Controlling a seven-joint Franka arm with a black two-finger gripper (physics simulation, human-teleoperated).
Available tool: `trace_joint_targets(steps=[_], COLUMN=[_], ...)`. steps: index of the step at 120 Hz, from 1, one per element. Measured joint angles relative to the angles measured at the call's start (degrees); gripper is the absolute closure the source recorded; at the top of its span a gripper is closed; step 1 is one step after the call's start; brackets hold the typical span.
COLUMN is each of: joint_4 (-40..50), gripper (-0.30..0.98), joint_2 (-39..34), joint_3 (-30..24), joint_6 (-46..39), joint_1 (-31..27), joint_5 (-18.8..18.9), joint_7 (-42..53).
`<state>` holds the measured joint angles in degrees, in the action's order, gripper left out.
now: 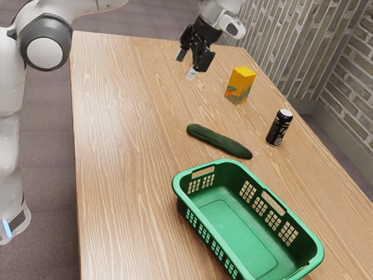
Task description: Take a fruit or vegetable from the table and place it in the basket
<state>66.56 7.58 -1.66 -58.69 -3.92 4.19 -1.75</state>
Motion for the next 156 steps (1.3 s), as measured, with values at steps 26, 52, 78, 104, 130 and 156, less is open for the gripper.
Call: trace_joint_targets(steps=[26,52,78,104,130,156], joint_4=[0.2,-3.92,-6.66,-5.49,-3.71,19.98], gripper=[0.0,0.0,0.0,0.0,0.0,0.0], joint_2=[0.01,-4.95,-4.2,6.94,11.26,5.4], joint_3=[-0.01,-2.45,-8.29,-5.44,-5.36,-5.2], joint_6=[-10.88,-14.65,-18.0,-22.07,-27.12,-41.59], joint_1=[0.06,-0.43,3.15,-1.69,-4.73,-5.01], joint_5=[0.39,1.71,2.92,2.71,2.26,2.09], joint_7=[-0.76,-1.37,-1.83,-2.12,-1.58,4.25])
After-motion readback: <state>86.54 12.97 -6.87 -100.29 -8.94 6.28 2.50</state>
